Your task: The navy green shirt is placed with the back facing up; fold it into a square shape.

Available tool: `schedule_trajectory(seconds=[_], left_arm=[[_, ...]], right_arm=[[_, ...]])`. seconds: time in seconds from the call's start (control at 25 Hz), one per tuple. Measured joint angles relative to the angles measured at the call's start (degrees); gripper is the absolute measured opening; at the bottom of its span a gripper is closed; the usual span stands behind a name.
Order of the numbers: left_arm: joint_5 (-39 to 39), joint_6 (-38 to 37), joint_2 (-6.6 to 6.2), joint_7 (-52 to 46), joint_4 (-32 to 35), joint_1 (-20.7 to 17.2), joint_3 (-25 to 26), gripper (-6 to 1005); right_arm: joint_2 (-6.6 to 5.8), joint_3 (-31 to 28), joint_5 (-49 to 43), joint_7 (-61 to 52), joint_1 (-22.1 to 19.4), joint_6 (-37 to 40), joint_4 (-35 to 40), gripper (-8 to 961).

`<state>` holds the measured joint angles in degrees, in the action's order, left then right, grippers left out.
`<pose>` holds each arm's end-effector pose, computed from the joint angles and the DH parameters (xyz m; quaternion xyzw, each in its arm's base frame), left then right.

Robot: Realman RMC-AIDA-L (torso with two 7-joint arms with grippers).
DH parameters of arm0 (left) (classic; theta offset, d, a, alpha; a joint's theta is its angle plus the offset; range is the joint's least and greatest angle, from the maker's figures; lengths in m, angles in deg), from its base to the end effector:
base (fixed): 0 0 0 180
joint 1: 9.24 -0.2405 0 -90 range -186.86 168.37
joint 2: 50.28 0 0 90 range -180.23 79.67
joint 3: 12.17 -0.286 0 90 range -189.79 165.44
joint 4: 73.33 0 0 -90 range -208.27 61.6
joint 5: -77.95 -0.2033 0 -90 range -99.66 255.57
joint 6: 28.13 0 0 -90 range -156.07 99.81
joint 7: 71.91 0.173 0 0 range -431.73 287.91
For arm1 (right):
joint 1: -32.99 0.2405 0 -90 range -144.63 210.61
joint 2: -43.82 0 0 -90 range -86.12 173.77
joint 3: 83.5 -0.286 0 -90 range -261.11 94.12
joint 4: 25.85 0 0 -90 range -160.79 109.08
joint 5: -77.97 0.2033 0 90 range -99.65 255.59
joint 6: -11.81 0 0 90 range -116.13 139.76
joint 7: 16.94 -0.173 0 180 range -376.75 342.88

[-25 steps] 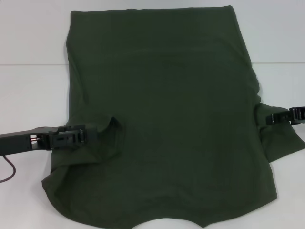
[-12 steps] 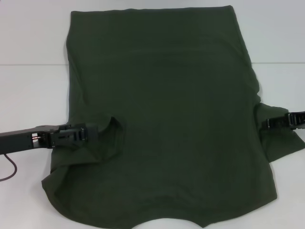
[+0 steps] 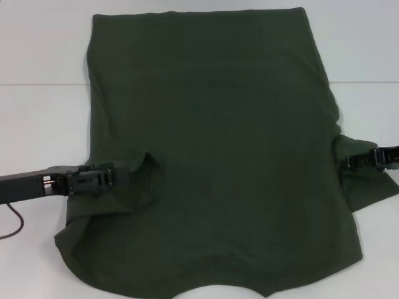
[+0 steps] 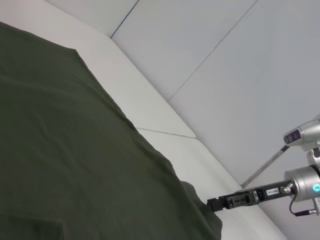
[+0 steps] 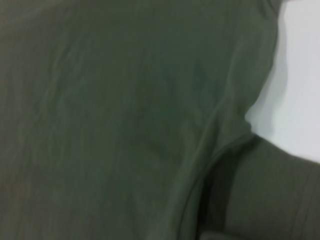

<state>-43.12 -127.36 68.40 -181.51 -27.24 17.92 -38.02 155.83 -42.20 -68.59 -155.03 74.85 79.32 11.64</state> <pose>-0.2926 0.3301 0.0100 -0.8404 -0.4493 -0.2863 0.0994 0.3274 0.4337 0.0094 -0.7827 0.5656 0.0137 0.2594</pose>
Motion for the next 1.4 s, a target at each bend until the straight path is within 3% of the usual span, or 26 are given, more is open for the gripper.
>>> schedule_trajectory(seconds=[0.32,0.68,1.16,1.4], left_arm=[[0.7,-0.1,0.14,-0.2,-0.1,-0.1,0.0,765],[0.9,-0.3,0.15,-0.3,-0.1,-0.2,0.0,765],[1.6,-0.1,0.15,-0.1,0.1,-0.2,0.0,766],[2.4,-0.1,0.05,0.0,-0.1,-0.3,0.0,766]], right_arm=[[1.29,0.0,0.3,0.9,0.0,-2.7,0.0,938],[1.21,0.0,-1.5,-1.5,-0.3,1.7,0.8,938],[2.17,0.1,-1.5,-2.0,0.4,-2.4,0.8,938],[2.08,0.0,-1.6,-2.4,0.4,-2.3,0.9,751]])
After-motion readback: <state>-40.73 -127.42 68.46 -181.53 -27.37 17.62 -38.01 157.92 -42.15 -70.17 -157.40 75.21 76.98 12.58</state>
